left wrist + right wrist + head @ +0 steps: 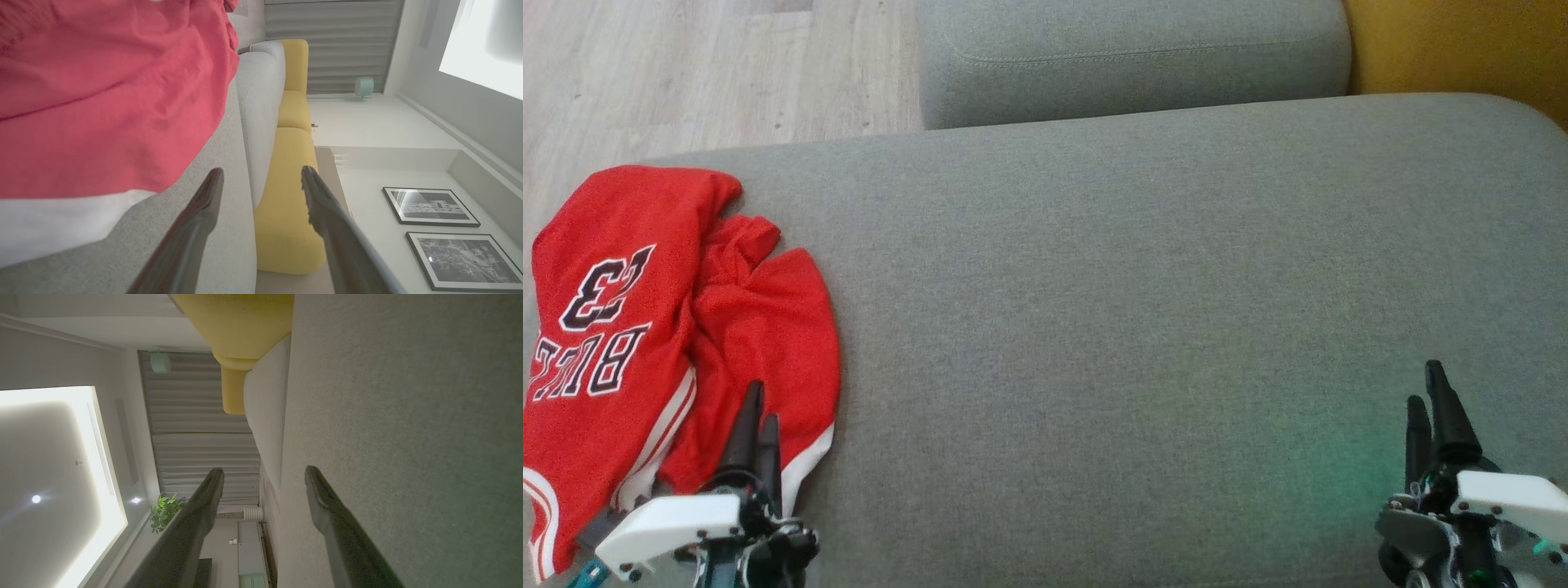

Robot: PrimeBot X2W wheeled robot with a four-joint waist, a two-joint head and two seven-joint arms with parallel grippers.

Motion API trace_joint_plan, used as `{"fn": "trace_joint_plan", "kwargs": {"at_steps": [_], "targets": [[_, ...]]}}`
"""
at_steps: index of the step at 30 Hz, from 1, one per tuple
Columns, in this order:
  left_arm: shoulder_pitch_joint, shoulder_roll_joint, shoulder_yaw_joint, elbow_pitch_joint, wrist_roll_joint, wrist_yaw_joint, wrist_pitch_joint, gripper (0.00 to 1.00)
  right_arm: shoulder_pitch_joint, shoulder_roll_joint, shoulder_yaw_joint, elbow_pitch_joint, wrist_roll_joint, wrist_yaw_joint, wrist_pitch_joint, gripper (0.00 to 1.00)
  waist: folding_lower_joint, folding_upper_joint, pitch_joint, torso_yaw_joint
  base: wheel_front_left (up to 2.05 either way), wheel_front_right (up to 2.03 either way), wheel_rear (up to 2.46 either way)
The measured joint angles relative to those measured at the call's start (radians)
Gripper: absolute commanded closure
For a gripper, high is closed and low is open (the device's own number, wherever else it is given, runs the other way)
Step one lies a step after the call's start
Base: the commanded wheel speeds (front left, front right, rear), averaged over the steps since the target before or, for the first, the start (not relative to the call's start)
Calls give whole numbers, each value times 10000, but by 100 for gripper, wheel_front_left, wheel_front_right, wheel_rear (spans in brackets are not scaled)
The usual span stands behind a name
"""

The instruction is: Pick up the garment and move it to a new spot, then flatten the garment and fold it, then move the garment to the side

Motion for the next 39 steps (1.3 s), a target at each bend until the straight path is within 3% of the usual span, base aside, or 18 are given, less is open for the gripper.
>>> {"fn": "trace_joint_plan", "kwargs": {"at_steps": [15,25,39], "targets": [[-4,4,-633,-552,2242,439,-426,0,-41,-401,846,-435,-1480,0,-500,0,0,0,-24,40,0,0,0],[-143,17,-980,-794,4219,1129,-683,0,-65,-663,1361,-704,-3147,0,-830,0,0,0,-50,47,0,0,0],[-255,40,-1747,-474,6826,1645,-1068,0,-132,-897,1684,-771,-5785,0,-1200,0,0,0,-135,44,0,0,0]]}}
